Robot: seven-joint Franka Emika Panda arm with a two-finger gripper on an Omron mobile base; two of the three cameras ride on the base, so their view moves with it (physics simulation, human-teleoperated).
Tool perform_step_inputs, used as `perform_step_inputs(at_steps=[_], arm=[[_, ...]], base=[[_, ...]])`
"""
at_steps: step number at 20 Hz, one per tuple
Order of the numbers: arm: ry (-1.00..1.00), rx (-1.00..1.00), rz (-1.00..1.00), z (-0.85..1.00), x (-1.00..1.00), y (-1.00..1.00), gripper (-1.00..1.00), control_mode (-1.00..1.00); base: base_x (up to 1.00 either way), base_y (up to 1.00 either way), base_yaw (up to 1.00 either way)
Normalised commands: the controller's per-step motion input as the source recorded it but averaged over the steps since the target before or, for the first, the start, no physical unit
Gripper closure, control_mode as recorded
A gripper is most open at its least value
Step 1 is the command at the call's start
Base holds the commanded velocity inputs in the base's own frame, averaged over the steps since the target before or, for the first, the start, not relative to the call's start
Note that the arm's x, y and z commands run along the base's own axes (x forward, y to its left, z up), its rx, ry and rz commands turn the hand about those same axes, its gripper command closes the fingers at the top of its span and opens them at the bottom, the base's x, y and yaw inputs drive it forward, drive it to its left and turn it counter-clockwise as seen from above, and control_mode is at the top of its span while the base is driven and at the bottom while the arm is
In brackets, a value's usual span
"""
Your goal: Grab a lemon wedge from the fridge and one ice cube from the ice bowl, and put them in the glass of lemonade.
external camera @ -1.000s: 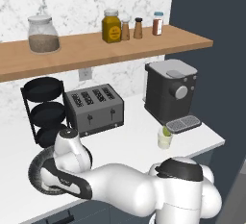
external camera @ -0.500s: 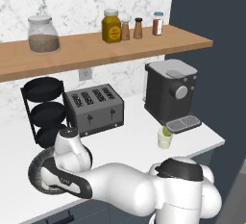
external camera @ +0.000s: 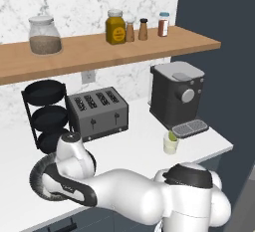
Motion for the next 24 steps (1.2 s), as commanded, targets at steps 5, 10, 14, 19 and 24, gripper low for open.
perform_step_inputs(at_steps=[5, 10, 14, 19, 24], arm=[[-0.01, 0.00, 0.00, 0.28, -0.44, 0.00, 1.00, -1.00], [-0.01, 0.01, 0.00, 0.34, -0.38, -0.01, 1.00, -1.00], [-0.05, 0.09, 0.00, 0.13, -0.13, -0.23, 1.00, -1.00], [-0.03, 0.10, 0.00, 0.10, -0.01, -0.33, 1.00, -1.00], [-0.03, 0.10, 0.00, 0.03, 0.00, -0.38, 1.00, -1.00]], base=[[0.00, 0.00, 0.00], [0.00, 0.00, 0.00], [0.00, 0.00, 0.00], [0.00, 0.00, 0.00], [0.00, 0.00, 0.00]])
